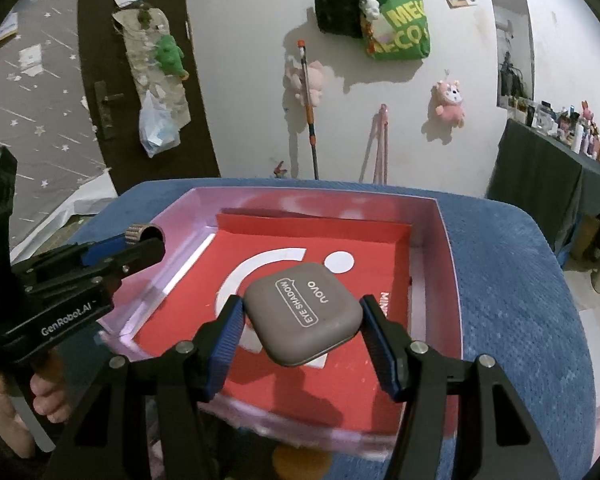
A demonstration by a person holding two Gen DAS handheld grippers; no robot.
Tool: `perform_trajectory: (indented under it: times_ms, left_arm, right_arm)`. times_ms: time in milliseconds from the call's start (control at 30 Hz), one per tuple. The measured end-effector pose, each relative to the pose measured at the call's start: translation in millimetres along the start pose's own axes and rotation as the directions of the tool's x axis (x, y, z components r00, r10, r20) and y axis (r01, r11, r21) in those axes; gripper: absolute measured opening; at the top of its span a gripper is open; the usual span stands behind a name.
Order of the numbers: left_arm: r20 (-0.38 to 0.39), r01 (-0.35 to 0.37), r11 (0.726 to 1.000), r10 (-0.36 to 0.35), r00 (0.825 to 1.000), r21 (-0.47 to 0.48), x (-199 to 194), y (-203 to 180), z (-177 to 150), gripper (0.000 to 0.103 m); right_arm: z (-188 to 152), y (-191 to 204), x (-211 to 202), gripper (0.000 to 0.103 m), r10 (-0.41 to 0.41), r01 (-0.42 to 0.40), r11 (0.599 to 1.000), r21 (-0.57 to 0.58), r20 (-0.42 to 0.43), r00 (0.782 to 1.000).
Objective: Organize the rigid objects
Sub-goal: 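Carry the gold cylinder and grey compact into the red tray with both tools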
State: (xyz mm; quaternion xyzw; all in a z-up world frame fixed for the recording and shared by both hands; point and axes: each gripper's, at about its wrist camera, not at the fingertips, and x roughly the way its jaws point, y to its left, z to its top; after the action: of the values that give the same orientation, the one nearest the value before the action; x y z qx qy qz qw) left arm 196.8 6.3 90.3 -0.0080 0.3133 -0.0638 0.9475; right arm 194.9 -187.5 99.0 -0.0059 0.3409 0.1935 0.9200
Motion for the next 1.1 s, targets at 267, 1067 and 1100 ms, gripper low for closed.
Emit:
perform_trajectory:
  times_ms: [267, 1067, 1100]
  left_arm:
    - [-0.114, -0.005, 1.0, 0.004, 0.993, -0.013, 47, 6, 5, 0.029]
    - [-0.375, 0.016, 1.0, -0.014, 0.927, 0.003, 105, 9, 0, 0.029]
    - [-0.375, 0.018, 1.0, -0.016, 0.927, 0.0, 104, 10, 0, 0.029]
  right_arm:
    - [17, -15, 39, 0.061, -0.006, 0.008, 0.999, 0.033, -0.075, 0.997]
    - [12, -24, 112, 0.062, -0.046, 0.061, 0.998, 0.032, -0.349, 0.936]
    - [12, -23, 112, 0.062, -0.051, 0.064, 0.998, 0.026, -0.349, 0.936]
